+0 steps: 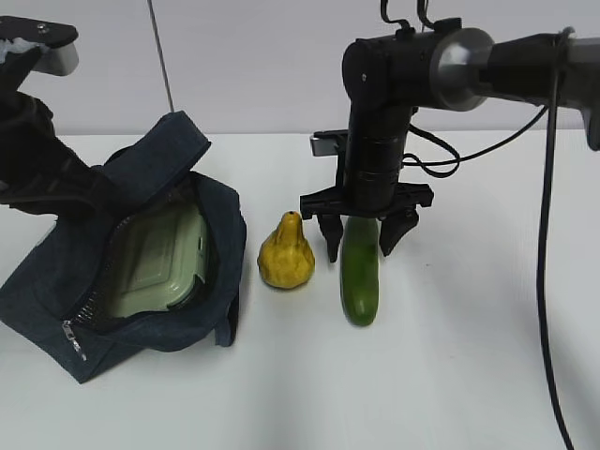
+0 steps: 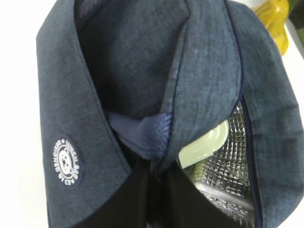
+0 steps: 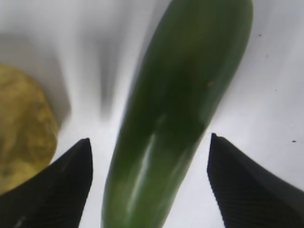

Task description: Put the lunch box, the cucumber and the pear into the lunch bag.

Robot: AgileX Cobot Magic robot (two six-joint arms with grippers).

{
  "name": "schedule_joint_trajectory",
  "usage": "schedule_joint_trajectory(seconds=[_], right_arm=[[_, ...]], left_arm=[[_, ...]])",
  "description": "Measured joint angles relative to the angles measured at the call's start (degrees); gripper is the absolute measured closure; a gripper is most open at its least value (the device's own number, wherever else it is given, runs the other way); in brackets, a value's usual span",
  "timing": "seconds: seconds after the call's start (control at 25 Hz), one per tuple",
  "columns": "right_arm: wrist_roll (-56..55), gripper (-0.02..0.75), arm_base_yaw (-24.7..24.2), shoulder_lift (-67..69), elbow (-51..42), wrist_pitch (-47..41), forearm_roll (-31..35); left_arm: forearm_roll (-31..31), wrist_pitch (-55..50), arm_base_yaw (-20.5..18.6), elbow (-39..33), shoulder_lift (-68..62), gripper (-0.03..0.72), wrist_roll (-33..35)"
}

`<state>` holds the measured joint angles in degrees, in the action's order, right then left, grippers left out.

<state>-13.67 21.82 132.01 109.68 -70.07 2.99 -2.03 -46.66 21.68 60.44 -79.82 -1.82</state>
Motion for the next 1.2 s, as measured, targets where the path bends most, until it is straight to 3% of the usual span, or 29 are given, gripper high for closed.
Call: schedule_joint_trajectory(seconds=[0.44, 0.72, 1.2], right_arm=[[-1.0, 0.159, -0.2, 1.2, 0.1, 0.1, -1.1], [-1.0, 0.328, -0.2, 2.7, 0.1, 0.1, -1.1], [1.9, 0.363, -0.2, 2.8, 0.3, 0.1, -1.1]], left_arm=[[0.0, 0.0, 0.0, 0.0, 0.0, 0.687, 0.0], [0.0, -0.1, 0.0, 0.0, 0.0, 0.687, 0.0], [0.0, -0.2, 0.0, 0.0, 0.0, 0.687, 0.0]])
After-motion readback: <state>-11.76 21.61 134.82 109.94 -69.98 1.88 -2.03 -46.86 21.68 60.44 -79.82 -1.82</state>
